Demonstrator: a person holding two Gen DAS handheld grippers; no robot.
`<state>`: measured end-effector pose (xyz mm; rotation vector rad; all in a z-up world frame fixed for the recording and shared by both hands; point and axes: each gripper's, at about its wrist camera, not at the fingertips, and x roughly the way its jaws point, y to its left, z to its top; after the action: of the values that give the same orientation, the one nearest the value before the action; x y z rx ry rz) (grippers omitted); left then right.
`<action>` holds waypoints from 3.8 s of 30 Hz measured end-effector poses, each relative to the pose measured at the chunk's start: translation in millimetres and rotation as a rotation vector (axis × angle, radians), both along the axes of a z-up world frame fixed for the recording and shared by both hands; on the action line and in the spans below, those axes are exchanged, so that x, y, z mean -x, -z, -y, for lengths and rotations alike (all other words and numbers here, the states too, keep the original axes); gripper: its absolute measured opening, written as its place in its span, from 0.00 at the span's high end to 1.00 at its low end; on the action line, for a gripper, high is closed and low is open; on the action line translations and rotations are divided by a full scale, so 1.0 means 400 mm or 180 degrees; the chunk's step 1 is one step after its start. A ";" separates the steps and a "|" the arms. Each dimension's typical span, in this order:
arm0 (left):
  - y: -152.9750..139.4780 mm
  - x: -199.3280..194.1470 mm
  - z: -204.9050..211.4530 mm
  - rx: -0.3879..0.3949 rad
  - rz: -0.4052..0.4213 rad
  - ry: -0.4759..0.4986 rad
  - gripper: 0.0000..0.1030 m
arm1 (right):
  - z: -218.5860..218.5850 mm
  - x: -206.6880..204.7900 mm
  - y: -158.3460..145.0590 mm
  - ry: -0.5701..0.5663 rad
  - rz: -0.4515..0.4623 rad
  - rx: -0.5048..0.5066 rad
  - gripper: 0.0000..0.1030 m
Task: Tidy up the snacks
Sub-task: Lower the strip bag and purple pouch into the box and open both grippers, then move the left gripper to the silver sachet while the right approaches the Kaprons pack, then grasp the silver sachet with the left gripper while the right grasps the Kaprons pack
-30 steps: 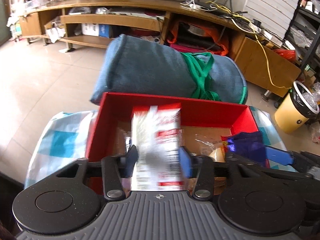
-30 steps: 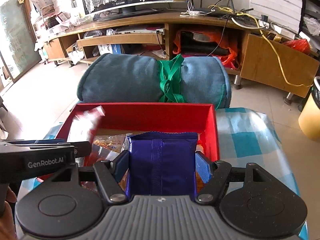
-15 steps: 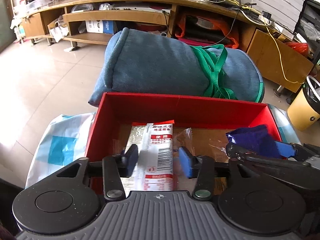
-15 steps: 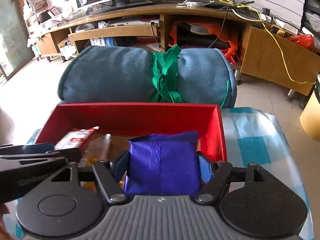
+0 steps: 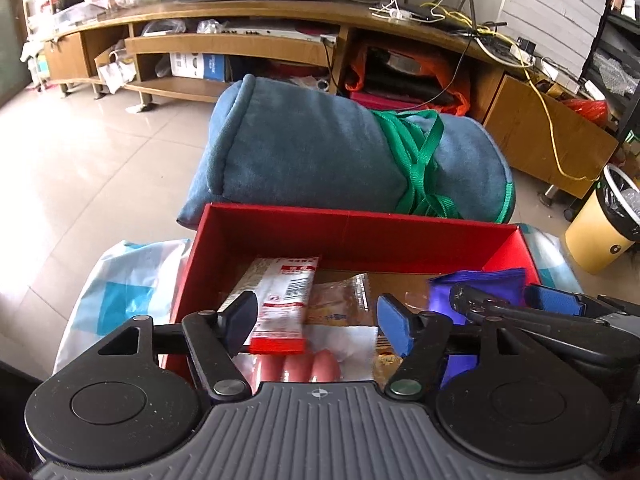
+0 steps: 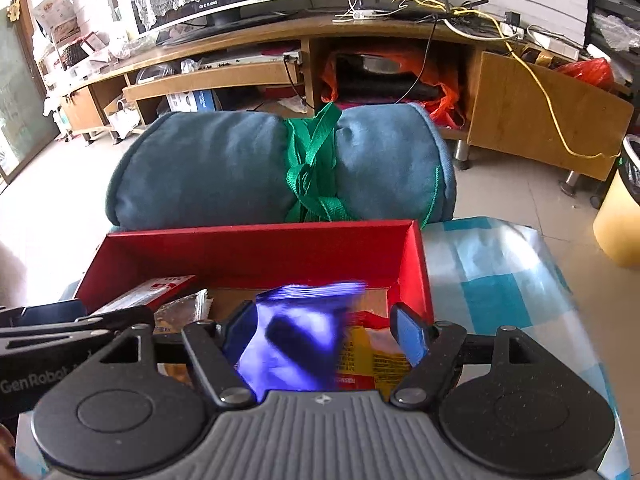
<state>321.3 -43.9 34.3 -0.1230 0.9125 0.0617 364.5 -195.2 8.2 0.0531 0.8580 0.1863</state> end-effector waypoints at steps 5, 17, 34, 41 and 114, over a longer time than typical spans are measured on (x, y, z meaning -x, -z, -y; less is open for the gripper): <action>-0.009 0.005 0.003 0.0013 0.0028 0.0009 0.28 | 0.006 0.007 -0.011 0.0016 0.0032 -0.0006 0.32; -0.033 0.038 0.009 0.0058 0.0105 0.0070 0.24 | 0.021 0.052 -0.036 0.0025 0.0050 -0.0014 0.31; -0.054 0.122 0.022 0.0130 0.0167 0.0217 0.23 | 0.051 0.142 -0.051 0.0019 0.0019 0.0097 0.27; -0.046 0.169 0.032 0.0146 0.0116 0.0311 0.22 | 0.064 0.189 -0.036 0.0010 -0.0065 0.0127 0.27; 0.212 0.551 0.039 0.0070 -0.1167 0.0311 0.14 | 0.188 0.229 0.141 0.0077 -0.0879 0.0479 0.37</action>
<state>100.7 -59.3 -50.6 -0.0885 1.2841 -0.0178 272.7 -270.3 -48.1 -0.0530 1.1439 0.0921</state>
